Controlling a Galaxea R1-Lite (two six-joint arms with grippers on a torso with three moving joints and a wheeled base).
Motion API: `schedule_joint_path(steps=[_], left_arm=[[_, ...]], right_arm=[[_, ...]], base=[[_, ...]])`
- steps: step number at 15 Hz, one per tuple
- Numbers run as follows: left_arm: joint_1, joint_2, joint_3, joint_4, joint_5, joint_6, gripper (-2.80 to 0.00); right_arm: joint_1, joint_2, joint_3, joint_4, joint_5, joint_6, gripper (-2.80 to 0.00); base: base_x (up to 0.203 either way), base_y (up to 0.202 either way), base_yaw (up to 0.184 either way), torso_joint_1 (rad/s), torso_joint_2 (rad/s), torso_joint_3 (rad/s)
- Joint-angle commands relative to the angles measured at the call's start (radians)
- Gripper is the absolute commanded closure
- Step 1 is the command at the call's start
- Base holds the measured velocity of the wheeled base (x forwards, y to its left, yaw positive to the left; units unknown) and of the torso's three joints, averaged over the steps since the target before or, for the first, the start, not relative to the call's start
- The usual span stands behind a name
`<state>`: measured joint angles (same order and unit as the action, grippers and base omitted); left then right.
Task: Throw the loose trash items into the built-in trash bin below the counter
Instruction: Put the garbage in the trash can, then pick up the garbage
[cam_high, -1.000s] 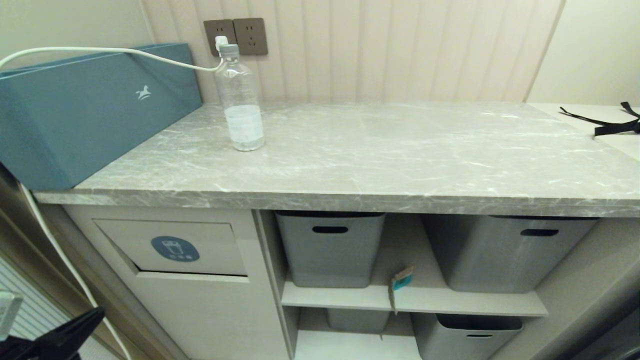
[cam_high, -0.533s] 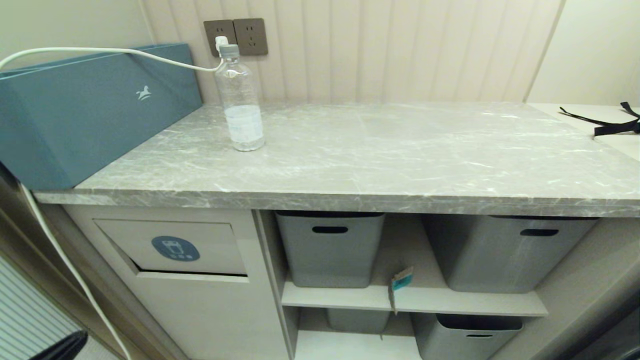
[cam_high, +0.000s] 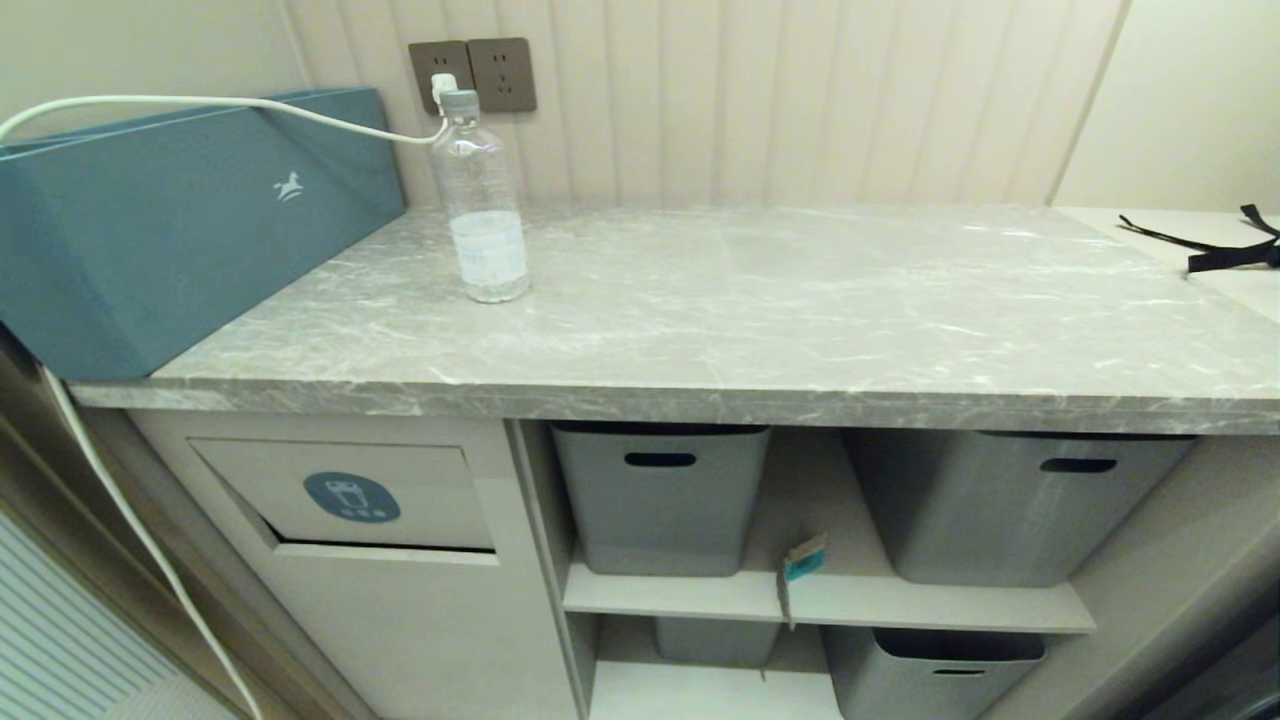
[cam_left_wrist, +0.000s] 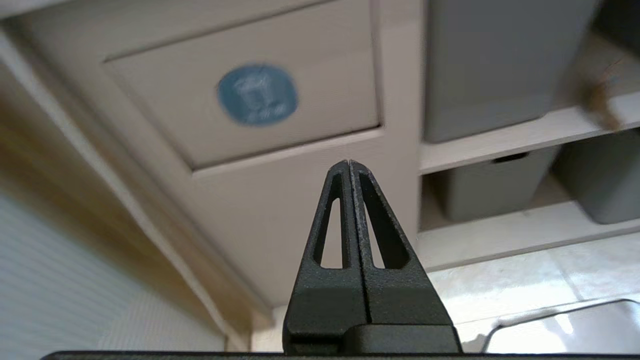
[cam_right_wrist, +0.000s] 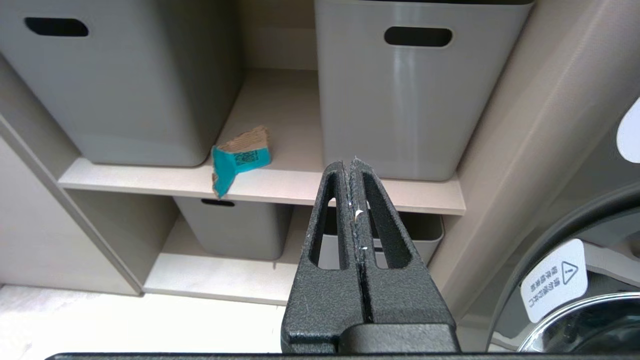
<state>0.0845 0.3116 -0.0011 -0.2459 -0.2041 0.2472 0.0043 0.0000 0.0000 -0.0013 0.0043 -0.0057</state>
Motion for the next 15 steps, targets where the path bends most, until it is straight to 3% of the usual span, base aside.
schedule_joint_path(steps=[1,3,6,9,15], left_arm=[[0.001,-0.033,0.001,0.098,0.067,-0.001,0.0],[0.0,-0.033,-0.003,0.244,0.146,-0.012,0.0],[0.006,-0.031,0.001,0.221,0.138,-0.018,0.0],[0.105,0.021,0.001,0.223,0.136,-0.004,0.0],[0.081,-0.032,0.001,0.213,0.136,-0.026,0.0]], right_arm=[[0.0,-0.002,0.0,0.0,0.0,0.0,0.0],[0.001,-0.002,0.0,0.0,0.0,-0.001,0.0],[0.001,-0.002,0.0,0.0,0.0,0.0,0.0],[0.0,-0.002,0.0,0.0,0.0,0.0,0.0],[0.0,-0.002,0.0,0.0,0.0,0.0,0.0]], base=[[0.0,0.0,0.0,0.0,0.0,0.0],[0.0,0.0,0.0,0.0,0.0,0.0],[0.0,0.0,0.0,0.0,0.0,0.0],[0.0,0.0,0.0,0.0,0.0,0.0],[0.0,0.0,0.0,0.0,0.0,0.0]])
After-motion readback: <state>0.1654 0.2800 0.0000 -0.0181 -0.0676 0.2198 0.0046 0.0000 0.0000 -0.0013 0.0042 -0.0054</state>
